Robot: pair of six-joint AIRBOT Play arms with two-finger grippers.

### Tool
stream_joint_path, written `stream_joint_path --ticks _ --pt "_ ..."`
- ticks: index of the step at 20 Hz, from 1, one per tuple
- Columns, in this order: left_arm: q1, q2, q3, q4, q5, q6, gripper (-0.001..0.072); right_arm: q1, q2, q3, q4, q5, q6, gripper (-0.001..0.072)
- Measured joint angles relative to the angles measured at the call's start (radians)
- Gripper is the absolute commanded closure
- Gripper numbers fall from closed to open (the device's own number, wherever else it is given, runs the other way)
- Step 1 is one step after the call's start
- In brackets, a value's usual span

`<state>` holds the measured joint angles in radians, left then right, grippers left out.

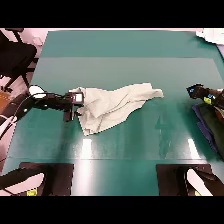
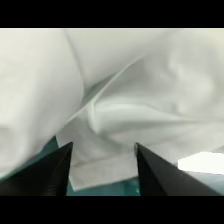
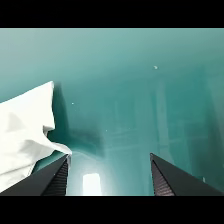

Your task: Fold the shirts.

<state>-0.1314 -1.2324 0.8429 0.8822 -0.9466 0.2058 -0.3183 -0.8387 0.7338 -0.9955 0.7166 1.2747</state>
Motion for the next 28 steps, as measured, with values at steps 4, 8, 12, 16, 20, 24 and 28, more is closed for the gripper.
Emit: stream_joint_path --ticks 4,8,12,16,20,24,28 --pt "0.000 -0.072 -0.010 -0.128 0.076 0.145 0.0238 -0.001 0.004 -0.009 0.000 -0.013 -0.001 0.0141" --pt "0.000 -0.110 -0.012 -0.191 0.111 0.214 0.0294 -0.001 0.004 -0.011 0.000 -0.025 -0.004 0.0141" --pt "0.001 -0.148 -0.013 -0.246 0.124 0.256 0.0436 -0.001 0.004 -0.011 0.000 -0.032 -0.005 0.0141" --pt "0.001 -0.170 -0.013 -0.301 0.126 0.297 0.0496 -0.001 0.004 -0.011 0.000 -0.033 -0.006 0.0141" --pt "0.001 -0.174 -0.013 -0.333 0.124 0.316 0.0684 -0.001 0.004 -0.012 0.000 -0.032 -0.006 0.0141" --pt "0.000 -0.143 -0.010 -0.348 0.114 0.322 0.0683 -0.001 0.004 -0.011 0.000 0.017 -0.005 0.0140" --pt "0.000 -0.072 -0.002 -0.352 0.097 0.317 0.0682 -0.001 0.004 -0.012 -0.001 0.159 0.050 0.0133"
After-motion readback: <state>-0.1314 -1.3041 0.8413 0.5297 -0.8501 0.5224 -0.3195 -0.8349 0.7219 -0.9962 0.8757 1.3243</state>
